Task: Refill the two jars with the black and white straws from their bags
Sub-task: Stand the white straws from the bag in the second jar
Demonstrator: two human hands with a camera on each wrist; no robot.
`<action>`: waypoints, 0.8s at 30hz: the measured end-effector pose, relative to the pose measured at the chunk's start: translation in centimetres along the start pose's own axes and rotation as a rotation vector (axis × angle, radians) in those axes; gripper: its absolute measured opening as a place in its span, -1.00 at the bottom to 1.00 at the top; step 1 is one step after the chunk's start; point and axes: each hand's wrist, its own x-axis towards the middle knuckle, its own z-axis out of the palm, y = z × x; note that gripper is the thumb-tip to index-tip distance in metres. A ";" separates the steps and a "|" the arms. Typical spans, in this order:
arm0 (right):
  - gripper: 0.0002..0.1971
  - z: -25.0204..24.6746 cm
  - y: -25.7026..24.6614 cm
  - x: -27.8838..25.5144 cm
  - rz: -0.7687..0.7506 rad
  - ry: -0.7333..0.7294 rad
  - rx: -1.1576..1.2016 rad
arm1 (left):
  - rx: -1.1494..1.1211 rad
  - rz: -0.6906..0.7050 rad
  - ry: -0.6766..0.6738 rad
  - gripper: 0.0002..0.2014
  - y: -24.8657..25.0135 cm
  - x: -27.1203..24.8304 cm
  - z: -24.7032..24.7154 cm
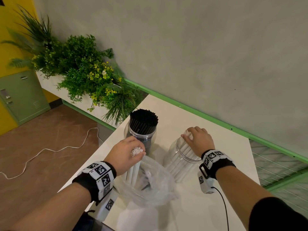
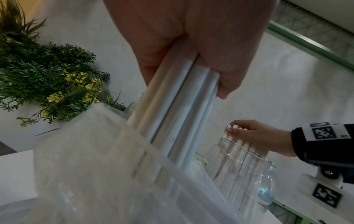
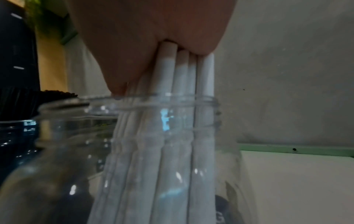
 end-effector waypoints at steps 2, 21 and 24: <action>-0.67 -0.4 -0.2 0.0 -0.044 0.077 0.083 | -0.003 0.001 0.000 -0.68 0.0 0.0 0.0; -0.25 -1.0 -12.4 -7.5 -0.086 -0.258 0.829 | -0.105 -0.105 0.009 -0.45 -0.7 -0.4 -1.5; -0.08 0.7 -15.0 -8.6 -0.019 -0.412 1.019 | -0.122 -0.099 -0.045 -0.44 -1.0 -0.5 -1.9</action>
